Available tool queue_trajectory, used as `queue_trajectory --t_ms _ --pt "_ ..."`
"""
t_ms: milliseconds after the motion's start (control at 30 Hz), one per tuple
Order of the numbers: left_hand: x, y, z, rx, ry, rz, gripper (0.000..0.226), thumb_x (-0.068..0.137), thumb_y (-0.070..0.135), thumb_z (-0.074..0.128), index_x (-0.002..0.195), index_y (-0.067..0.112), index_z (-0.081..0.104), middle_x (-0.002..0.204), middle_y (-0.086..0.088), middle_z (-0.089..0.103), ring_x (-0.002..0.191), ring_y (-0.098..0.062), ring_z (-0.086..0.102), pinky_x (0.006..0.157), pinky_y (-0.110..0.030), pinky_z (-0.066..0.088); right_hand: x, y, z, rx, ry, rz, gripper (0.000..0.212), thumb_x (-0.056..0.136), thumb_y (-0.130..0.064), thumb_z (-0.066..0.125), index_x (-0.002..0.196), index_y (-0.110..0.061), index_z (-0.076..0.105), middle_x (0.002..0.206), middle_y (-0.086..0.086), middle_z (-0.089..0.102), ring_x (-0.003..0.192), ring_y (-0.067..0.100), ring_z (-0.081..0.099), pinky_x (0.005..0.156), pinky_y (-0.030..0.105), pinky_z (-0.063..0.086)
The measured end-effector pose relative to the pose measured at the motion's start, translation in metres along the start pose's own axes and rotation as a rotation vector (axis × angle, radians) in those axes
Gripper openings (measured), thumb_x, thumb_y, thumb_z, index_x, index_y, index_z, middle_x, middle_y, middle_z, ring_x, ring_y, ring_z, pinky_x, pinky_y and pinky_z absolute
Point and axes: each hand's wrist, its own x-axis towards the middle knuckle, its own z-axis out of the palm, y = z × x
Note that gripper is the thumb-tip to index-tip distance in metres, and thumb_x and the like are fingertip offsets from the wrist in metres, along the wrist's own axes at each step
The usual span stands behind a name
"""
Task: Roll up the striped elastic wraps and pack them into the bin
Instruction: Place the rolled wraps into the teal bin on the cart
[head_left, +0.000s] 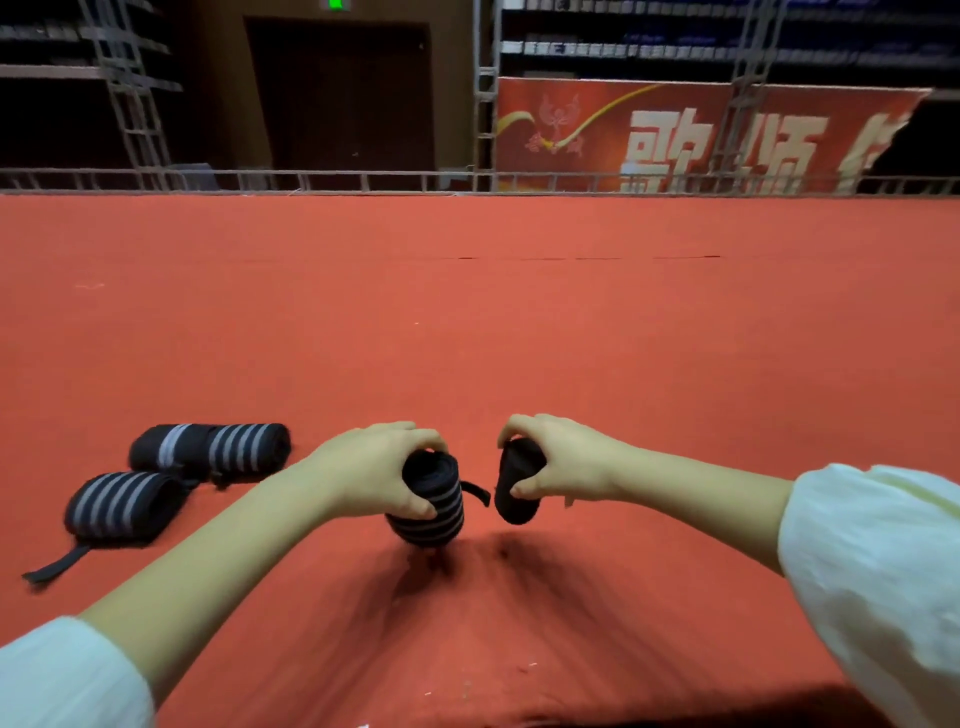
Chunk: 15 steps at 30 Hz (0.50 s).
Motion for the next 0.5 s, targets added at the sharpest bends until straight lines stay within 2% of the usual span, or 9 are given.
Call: queue_trajectory --t_ms 333,500 --pt "0.070 0.155 -0.028 0.021 0.036 0.403 0.054 0.074 0.048 0.069 0.123 0.041 0.049 0.111 0.015 0.052 0.105 -0.013 0.053 0.085 -0.031 0.047 -0.149 0.080 -0.076 0.061 0.216 0.274 0.035 0.083 -0.011 0.065 0.117 -0.015 0.057 0.102 0.003 0.046 0.088 0.032 0.062 0.056 0.042 0.059" --pt "0.104 0.256 -0.035 0.029 0.033 0.616 0.055 0.076 0.049 0.069 0.126 0.040 0.048 0.112 0.015 0.051 0.106 -0.012 0.052 0.087 -0.031 0.046 -0.246 0.128 -0.107 0.028 0.346 0.464 0.033 0.083 -0.013 0.066 0.115 -0.018 0.058 0.102 0.002 0.048 0.086 0.029 0.061 0.051 0.036 0.058"
